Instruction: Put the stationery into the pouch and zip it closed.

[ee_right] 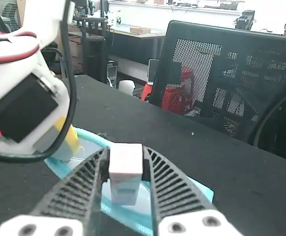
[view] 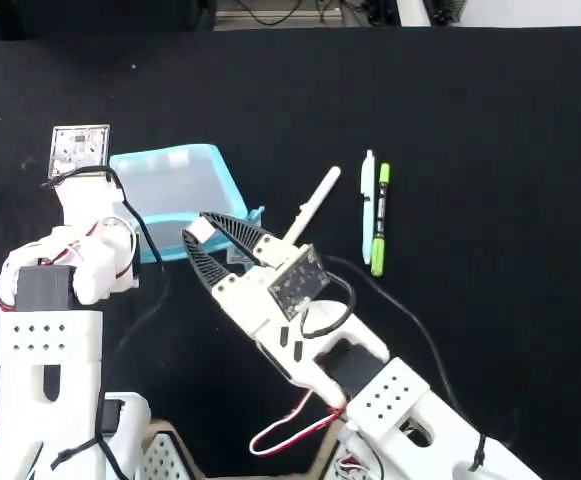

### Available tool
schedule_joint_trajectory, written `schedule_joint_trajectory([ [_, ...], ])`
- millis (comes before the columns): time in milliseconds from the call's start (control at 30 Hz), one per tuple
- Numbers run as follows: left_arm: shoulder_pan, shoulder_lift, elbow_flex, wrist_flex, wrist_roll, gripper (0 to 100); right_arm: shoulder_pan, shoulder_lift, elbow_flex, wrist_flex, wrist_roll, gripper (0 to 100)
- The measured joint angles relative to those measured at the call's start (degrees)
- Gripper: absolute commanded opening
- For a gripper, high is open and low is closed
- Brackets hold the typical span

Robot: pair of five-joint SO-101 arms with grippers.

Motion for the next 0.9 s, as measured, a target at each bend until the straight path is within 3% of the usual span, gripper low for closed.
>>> schedule_joint_trajectory([
  [333, 0.00, 0.00, 0.00, 0.00, 0.00, 3, -0.09, -0.88, 3.34, -0.70, -0.09, 1.1],
  [633, 0.09, 0.00, 0.00, 0.00, 0.00, 3, 0.18, 1.93, 7.56, -0.79, 5.98, 1.1],
  [900, 0.26, 0.00, 0.00, 0.00, 0.00, 3, 0.18, 2.11, -2.37, 17.85, 3.60, 1.1],
])
